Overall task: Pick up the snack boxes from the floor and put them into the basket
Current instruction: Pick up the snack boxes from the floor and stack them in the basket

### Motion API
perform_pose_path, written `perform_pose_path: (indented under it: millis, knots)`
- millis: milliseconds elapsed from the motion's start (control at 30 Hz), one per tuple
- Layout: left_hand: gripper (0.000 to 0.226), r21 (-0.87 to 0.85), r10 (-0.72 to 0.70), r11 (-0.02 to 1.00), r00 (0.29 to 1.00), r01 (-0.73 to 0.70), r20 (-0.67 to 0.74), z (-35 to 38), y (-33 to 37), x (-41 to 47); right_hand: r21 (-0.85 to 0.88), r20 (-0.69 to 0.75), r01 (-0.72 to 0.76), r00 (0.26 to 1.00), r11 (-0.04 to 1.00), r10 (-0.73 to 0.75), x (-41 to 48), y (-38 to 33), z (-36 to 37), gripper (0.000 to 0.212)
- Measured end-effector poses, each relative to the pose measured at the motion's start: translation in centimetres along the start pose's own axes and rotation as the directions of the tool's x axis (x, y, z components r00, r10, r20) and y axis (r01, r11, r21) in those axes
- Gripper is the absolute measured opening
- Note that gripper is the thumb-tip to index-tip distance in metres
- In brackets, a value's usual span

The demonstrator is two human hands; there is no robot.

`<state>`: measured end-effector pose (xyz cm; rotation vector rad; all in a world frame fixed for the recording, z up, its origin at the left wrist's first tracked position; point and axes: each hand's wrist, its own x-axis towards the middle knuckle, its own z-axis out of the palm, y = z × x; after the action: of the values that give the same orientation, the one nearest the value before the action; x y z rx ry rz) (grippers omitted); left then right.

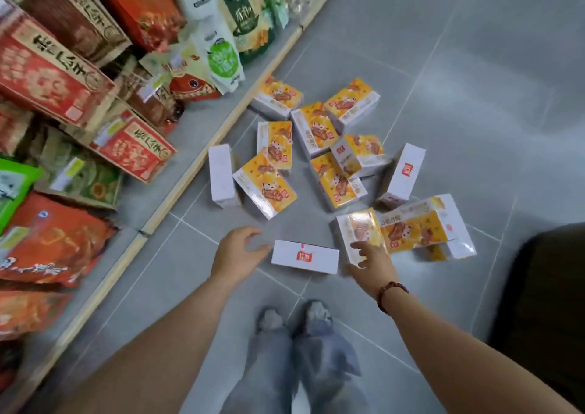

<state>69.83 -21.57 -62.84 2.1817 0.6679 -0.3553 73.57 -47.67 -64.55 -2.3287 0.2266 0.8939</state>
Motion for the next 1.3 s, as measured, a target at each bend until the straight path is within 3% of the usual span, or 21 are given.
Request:
perform_pose_path:
  millis: [300, 467, 800, 1067, 1300]
  knots:
    - [0.046, -0.014, -0.167, 0.986, 0.984, 0.168, 0.066, 11.7, -10.3, 6.6, 0.009, 0.086, -0.088, 0.992, 0.996, 0.087, 11.4, 7.8, 9.2, 0.055]
    - [0.057, 0.086, -0.113, 0.991, 0.984, 0.101, 0.14, 17.2, -15.8, 11.8, -0.014, 0.069, -0.133, 0.989, 0.991, 0.134, 16.7, 12.1, 15.8, 0.065]
    - [0.082, 0.085, -0.081, 0.994, 0.971, 0.063, 0.225, 25.4, -22.5, 19.1, 0.059, -0.033, -0.137, 0.99, 0.989, 0.139, 24.5, 15.8, 23.6, 0.076]
    - [0.079, 0.057, -0.092, 0.995, 0.98, 0.083, 0.178, 25.9, -22.5, 19.0, 0.087, -0.053, -0.177, 0.982, 0.98, 0.183, 23.8, 14.9, 23.0, 0.072]
    - [0.074, 0.038, -0.075, 0.997, 0.99, 0.071, 0.118, 19.6, -17.5, 17.2, -0.002, -0.012, -0.12, 0.993, 0.993, 0.12, 20.8, 8.9, 17.6, 0.065]
